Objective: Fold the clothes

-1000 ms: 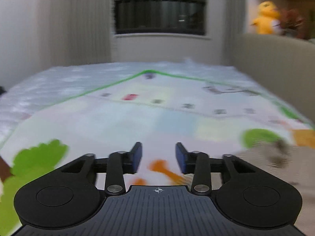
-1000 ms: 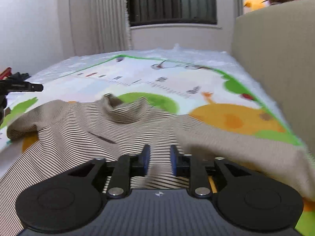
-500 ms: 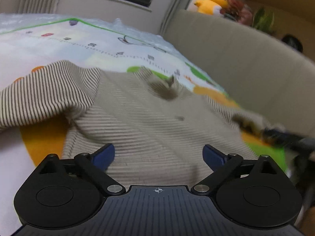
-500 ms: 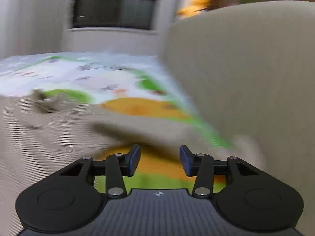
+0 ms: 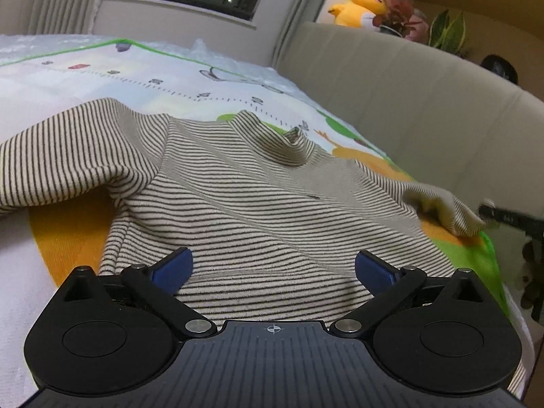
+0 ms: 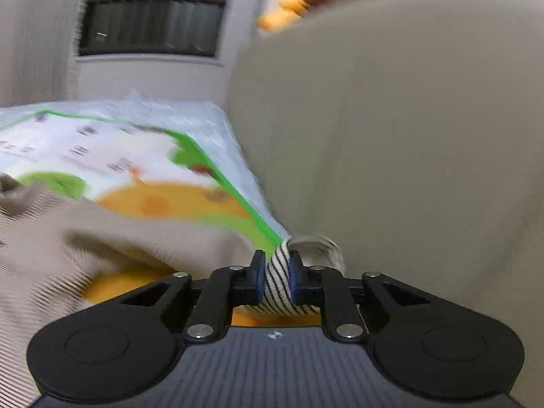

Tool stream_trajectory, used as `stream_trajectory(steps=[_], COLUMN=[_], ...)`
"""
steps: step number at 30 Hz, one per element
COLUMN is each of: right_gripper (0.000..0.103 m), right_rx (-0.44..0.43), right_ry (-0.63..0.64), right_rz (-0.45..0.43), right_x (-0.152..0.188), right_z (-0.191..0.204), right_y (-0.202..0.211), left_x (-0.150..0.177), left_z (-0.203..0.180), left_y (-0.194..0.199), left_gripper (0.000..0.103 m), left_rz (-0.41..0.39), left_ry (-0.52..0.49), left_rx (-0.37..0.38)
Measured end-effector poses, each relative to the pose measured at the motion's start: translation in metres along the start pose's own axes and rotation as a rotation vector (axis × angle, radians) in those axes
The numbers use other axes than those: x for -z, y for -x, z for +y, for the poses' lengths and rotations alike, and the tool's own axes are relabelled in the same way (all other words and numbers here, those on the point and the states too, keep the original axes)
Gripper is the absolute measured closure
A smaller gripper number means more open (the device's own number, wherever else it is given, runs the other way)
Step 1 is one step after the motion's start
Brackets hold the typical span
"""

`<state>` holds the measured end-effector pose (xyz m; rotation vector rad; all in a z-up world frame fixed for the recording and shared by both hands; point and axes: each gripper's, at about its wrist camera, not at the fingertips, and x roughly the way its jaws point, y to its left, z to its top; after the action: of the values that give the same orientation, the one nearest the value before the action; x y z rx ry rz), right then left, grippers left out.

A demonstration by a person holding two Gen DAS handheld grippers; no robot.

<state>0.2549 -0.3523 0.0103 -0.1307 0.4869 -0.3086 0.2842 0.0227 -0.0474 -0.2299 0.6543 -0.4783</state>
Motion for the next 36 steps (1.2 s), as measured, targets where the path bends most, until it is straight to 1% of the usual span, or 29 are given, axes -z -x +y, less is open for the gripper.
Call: stream_trajectory(steps=[4, 5, 9, 12, 14, 16, 18, 20, 23, 25, 27, 29, 30, 33, 36], right_gripper=[0.096, 0.103, 0.103, 0.103, 0.102, 0.100, 0.092, 0.074, 0.072, 0.072, 0.072, 0.072, 0.072, 0.070, 0.064], right_rx=[-0.105, -0.133, -0.227, -0.294, -0.325, -0.335, -0.309, -0.257, -0.164, -0.065, 0.045, 0.127, 0.154, 0.190, 0.187], right_ry=[0.089, 0.104, 0.161, 0.203, 0.222, 0.238, 0.235, 0.199, 0.107, 0.050, -0.009, -0.070, -0.099, -0.157, -0.210], right_rz=[-0.103, -0.123, -0.179, -0.195, -0.197, -0.190, -0.172, -0.130, -0.045, -0.018, -0.018, -0.019, -0.012, 0.027, 0.057], right_x=[-0.038, -0.048, -0.075, -0.085, -0.087, -0.084, -0.075, -0.061, -0.023, 0.007, 0.030, 0.044, 0.049, 0.052, 0.053], right_z=[0.044, 0.056, 0.103, 0.134, 0.145, 0.142, 0.125, 0.101, 0.062, 0.038, 0.015, -0.005, -0.014, -0.030, -0.036], right_y=[0.024, 0.026, 0.037, 0.042, 0.045, 0.047, 0.047, 0.043, 0.039, 0.044, 0.049, 0.050, 0.050, 0.037, 0.022], left_x=[0.000, 0.000, 0.000, 0.000, 0.000, 0.000, 0.000, 0.000, 0.000, 0.000, 0.000, 0.000, 0.000, 0.000, 0.001], left_z=[0.002, 0.003, 0.008, 0.012, 0.015, 0.017, 0.018, 0.020, 0.020, 0.020, 0.020, 0.020, 0.020, 0.020, 0.021], left_y=[0.000, 0.000, 0.001, 0.002, 0.003, 0.003, 0.003, 0.004, 0.003, 0.003, 0.003, 0.003, 0.003, 0.003, 0.004], left_gripper=[0.000, 0.000, 0.000, 0.000, 0.000, 0.000, 0.000, 0.000, 0.000, 0.000, 0.000, 0.000, 0.000, 0.000, 0.000], left_rz=[-0.006, -0.009, -0.022, -0.031, -0.035, -0.039, -0.042, -0.044, -0.044, -0.044, -0.044, -0.044, -0.044, -0.045, -0.046], left_ry=[0.011, 0.015, 0.048, 0.071, 0.084, 0.096, 0.105, 0.112, 0.116, 0.117, 0.117, 0.118, 0.118, 0.122, 0.127], left_rx=[0.010, 0.013, 0.038, 0.057, 0.066, 0.075, 0.082, 0.087, 0.089, 0.090, 0.089, 0.089, 0.089, 0.091, 0.095])
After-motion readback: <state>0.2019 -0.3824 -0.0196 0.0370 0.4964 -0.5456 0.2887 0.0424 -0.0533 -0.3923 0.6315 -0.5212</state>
